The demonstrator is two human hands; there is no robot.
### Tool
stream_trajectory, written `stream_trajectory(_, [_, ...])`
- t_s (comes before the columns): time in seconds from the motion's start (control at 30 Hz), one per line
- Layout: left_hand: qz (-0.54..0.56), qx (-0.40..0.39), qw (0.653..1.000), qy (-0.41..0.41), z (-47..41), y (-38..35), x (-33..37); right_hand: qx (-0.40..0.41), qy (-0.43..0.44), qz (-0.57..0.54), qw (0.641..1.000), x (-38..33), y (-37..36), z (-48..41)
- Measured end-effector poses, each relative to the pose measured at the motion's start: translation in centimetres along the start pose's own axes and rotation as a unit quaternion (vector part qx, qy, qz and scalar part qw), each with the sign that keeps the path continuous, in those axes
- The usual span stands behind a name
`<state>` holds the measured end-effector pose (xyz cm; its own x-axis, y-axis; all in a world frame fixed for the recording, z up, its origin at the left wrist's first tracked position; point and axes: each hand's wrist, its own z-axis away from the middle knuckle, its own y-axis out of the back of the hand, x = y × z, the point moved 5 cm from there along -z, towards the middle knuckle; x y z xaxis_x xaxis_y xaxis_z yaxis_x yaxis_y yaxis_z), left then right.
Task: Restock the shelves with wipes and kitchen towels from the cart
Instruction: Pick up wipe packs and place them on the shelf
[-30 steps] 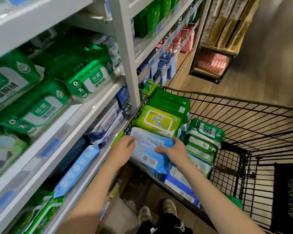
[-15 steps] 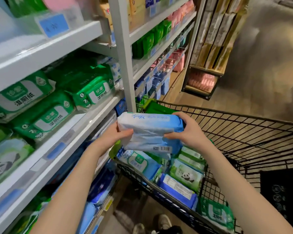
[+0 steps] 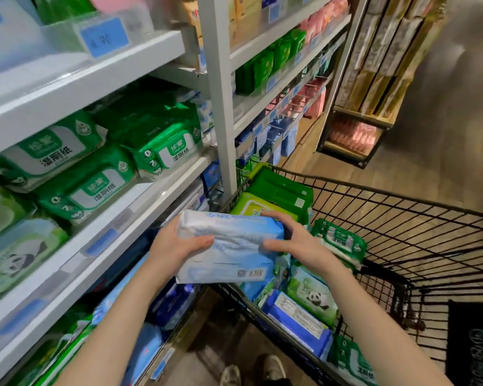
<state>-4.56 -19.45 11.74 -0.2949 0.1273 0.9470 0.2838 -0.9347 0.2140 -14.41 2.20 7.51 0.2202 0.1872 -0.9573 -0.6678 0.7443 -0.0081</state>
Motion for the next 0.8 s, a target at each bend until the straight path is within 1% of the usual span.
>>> stream_trajectory(0.03, [-0.003,0.009,1.0,0.001,0.2,0.3,-0.2,0.013,-0.008,-0.016,1.0,1.0,0.1,-0.4])
stream_trajectory(0.1, [-0.003,0.029,1.0,0.005,0.8,1.1,-0.4,0.076,-0.056,-0.045,0.994,4.7,0.9,-1.5])
stream_trajectory(0.13, [0.0,0.045,0.999,0.013,1.0,1.6,-0.6,0.109,-0.096,-0.023,0.989,7.1,1.3,-1.9])
stream_trajectory(0.17, [0.005,0.063,0.998,0.023,1.2,2.2,-0.9,0.128,-0.142,0.035,0.981,9.6,1.6,-2.4])
stream_trajectory(0.2, [0.007,0.082,0.996,0.031,1.4,2.7,-1.1,0.127,-0.189,0.104,0.968,12.2,1.6,-3.0])
stream_trajectory(0.23, [0.003,0.1,0.994,0.032,1.5,3.3,-1.1,0.111,-0.228,0.15,0.956,14.4,1.4,-3.5])
stream_trajectory(0.27, [-0.007,0.118,0.993,0.03,1.6,3.8,-1.1,0.087,-0.256,0.173,0.947,16.4,1.0,-4.1])
stream_trajectory(0.33, [-0.029,0.149,0.988,0.032,1.9,4.3,-1.1,0.045,-0.303,0.175,0.936,18.9,0.1,-5.3])
stream_trajectory(0.37, [-0.037,0.166,0.985,0.032,2.1,4.6,-1.2,0.037,-0.32,0.16,0.933,19.5,-0.3,-5.8])
stream_trajectory(0.43, [-0.051,0.195,0.979,0.025,2.7,5.0,-1.1,0.048,-0.338,0.102,0.935,20.2,-1.3,-6.5])
stream_trajectory(0.5, [-0.063,0.206,0.976,0.03,3.2,5.4,-1.1,0.074,-0.334,0.059,0.938,20.6,-2.0,-7.2])
stream_trajectory(0.7, [-0.057,0.227,0.971,0.046,4.6,6.5,-1.4,0.147,-0.329,-0.003,0.933,21.3,-1.8,-7.9])
stream_trajectory(0.73, [-0.056,0.227,0.971,0.047,4.9,6.6,-1.5,0.149,-0.33,-0.023,0.932,21.5,-1.8,-7.8])
stream_trajectory(0.8, [-0.056,0.229,0.971,0.052,5.2,6.9,-1.6,0.128,-0.333,-0.045,0.933,21.4,-2.0,-7.8])
